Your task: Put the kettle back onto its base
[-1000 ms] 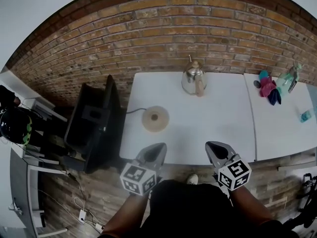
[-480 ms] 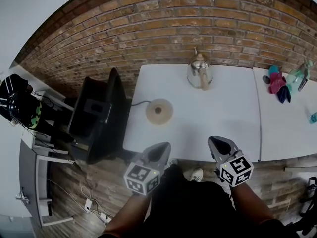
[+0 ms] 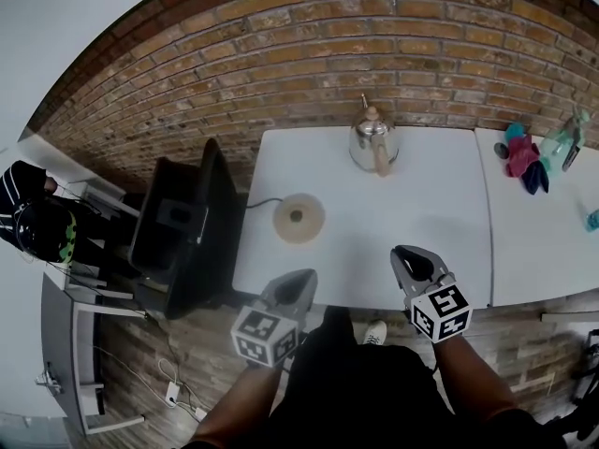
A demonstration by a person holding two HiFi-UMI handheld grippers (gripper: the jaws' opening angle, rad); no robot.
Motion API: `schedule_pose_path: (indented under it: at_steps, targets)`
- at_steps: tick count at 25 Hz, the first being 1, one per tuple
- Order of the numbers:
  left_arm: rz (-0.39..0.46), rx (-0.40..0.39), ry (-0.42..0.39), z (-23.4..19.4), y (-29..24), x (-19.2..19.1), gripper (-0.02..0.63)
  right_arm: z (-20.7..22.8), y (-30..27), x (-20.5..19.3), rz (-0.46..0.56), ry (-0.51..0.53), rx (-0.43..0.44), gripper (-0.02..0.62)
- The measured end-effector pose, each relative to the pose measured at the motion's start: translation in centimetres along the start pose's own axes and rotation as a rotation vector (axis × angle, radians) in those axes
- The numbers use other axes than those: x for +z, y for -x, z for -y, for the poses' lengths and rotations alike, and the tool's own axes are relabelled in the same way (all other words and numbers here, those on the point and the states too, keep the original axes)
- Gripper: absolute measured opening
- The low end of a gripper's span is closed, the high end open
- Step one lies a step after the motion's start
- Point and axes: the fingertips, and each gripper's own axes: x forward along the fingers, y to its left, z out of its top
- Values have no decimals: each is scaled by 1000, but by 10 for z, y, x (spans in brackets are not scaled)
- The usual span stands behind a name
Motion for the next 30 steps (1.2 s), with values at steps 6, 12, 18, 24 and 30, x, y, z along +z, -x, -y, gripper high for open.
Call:
schedule_pose_path:
  at_steps: [6, 12, 18, 24, 30]
  targets:
    - [-6, -26, -2, -9, -19, 4, 1, 16, -16, 6, -2, 2, -44, 66]
    - [-25, -53, 7, -26, -33, 0, 0, 28, -38, 8, -29, 5, -77, 83]
    - [-25, -68, 14, -50, -45, 5, 2, 41, -63, 14, -55, 9, -128, 123]
    - [-5, -95, 7, -74, -55, 11, 2, 67, -91, 28, -61, 23, -208, 143]
    - [7, -110, 25, -99, -64, 19, 0, 95, -121, 35, -91, 15, -279, 177]
